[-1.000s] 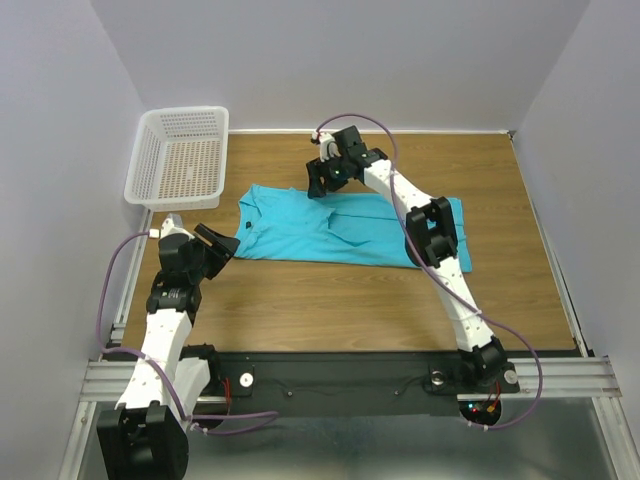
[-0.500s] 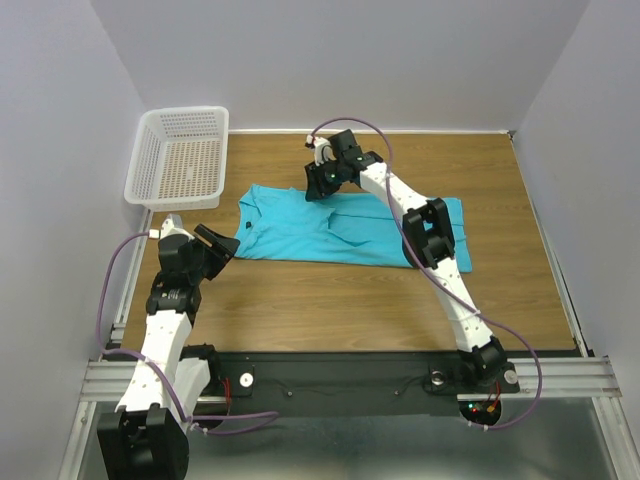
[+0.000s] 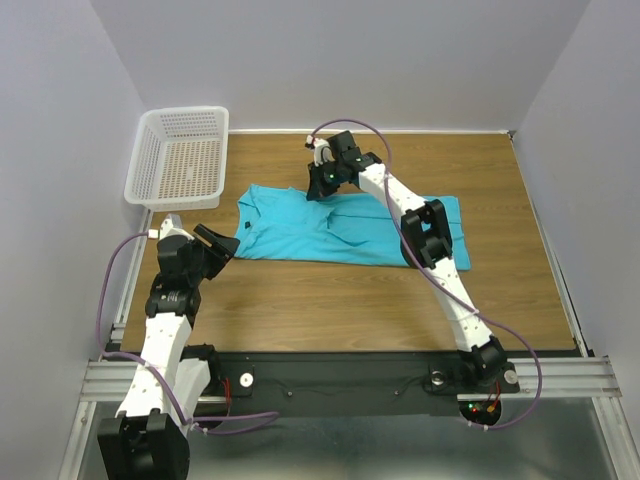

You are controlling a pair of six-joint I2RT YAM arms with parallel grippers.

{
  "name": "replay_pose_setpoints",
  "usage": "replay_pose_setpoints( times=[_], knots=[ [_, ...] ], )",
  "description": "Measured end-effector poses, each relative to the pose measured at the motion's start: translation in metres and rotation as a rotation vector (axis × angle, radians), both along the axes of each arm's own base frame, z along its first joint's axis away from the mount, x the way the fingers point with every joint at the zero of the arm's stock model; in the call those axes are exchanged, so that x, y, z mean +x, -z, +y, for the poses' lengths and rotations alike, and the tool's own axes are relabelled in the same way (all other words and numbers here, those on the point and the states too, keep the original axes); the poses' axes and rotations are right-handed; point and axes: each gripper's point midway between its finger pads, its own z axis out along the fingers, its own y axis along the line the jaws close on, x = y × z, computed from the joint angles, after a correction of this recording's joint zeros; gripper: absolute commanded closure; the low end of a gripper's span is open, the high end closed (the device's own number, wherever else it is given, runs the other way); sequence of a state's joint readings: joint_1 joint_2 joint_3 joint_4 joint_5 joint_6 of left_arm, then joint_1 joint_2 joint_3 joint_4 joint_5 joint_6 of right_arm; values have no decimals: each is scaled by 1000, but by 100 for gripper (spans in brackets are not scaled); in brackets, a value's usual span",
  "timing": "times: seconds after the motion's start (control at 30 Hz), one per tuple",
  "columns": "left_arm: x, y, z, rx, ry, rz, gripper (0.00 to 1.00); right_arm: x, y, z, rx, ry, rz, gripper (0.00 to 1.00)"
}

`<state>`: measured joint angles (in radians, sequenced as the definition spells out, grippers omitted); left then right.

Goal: Fold and stack the t-shirts
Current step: Fold the tshirt

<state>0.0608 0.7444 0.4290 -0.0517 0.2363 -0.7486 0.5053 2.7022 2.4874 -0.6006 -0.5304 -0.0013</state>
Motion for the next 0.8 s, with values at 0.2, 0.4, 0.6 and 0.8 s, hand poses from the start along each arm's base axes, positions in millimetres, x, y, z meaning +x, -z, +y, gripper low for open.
replay_pose_setpoints(
  times=[0.2,0.4,0.6,0.8],
  knots=[
    [-1,0,0,0,0,2,32,6,0,-3,11,55,28,99],
    [-1,1,-1,-3,4,4,32,31,-1,-23,10,180,23,99],
    [-2,1,-4,-13,20,5,32,82,2,-89,8,388,-4,99],
    [-1,3,-8,-32,36,7,32,112,1,-159,-1,566,-8,99]
  ],
)
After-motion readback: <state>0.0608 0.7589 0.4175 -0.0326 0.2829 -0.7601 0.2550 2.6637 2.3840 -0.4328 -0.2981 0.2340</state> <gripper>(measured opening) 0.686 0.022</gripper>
